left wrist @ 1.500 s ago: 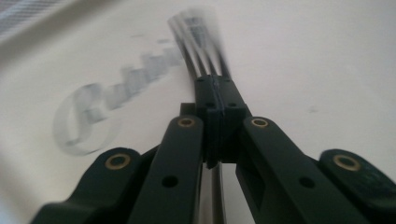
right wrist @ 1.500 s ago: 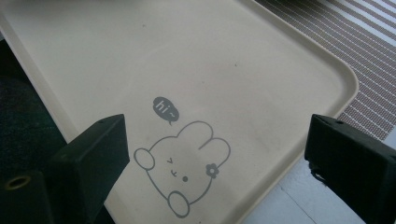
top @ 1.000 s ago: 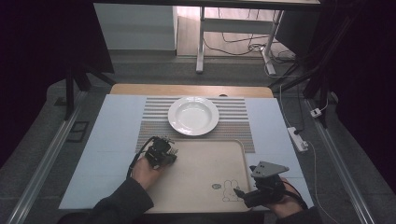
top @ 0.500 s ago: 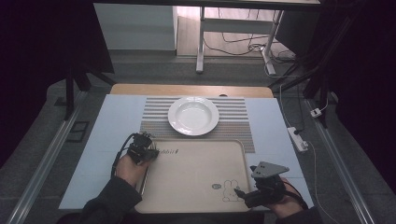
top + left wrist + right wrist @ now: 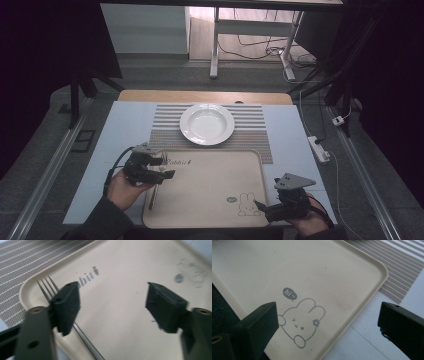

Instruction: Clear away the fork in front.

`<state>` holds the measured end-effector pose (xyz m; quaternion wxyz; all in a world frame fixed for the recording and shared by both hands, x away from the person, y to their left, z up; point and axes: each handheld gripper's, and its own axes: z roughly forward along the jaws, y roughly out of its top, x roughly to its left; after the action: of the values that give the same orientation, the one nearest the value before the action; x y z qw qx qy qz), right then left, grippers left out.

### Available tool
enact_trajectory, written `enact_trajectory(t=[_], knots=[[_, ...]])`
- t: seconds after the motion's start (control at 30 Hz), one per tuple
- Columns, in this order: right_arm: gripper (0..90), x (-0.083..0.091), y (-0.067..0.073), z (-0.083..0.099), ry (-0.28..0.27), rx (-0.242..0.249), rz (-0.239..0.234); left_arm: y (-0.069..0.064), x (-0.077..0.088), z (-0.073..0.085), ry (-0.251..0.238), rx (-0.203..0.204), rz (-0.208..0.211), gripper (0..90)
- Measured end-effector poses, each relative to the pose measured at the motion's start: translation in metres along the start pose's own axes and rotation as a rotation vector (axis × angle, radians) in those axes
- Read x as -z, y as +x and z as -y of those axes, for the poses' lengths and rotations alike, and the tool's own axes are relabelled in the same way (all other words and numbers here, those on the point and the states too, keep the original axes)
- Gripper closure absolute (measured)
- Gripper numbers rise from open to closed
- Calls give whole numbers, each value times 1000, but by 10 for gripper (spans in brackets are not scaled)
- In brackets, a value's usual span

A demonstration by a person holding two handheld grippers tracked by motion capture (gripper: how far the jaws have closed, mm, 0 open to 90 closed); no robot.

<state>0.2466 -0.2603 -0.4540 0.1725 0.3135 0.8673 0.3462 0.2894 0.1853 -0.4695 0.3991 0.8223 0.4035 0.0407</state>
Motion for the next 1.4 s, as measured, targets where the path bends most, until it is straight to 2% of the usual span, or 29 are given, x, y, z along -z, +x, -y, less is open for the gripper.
enact_trajectory(t=[0.13,0.17,0.4,0.57,0.67,0.9,1.0,1.2,1.4], knots=[[16,6,0,4,-5,-12,33,-3,23,20,-64,29,32,180],[14,7,0,5,-8,-16,39,-3,28,25,-72,35,30,166],[0,15,-2,12,-29,-64,55,-8,56,58,-93,44,-22,68],[0,22,-3,17,-60,-117,69,-9,76,78,-127,76,-49,23],[0,25,-5,21,-58,-134,74,-9,86,90,-146,96,-59,4],[0,31,-7,29,-55,-166,73,-6,102,109,-192,139,-88,0],[0,34,-8,31,-55,-180,77,-6,107,113,-205,154,-118,0],[0,38,-9,34,-48,-196,86,-7,112,118,-180,165,-146,0],[0,40,-10,37,-38,-222,83,-10,114,121,-127,150,-180,0]])
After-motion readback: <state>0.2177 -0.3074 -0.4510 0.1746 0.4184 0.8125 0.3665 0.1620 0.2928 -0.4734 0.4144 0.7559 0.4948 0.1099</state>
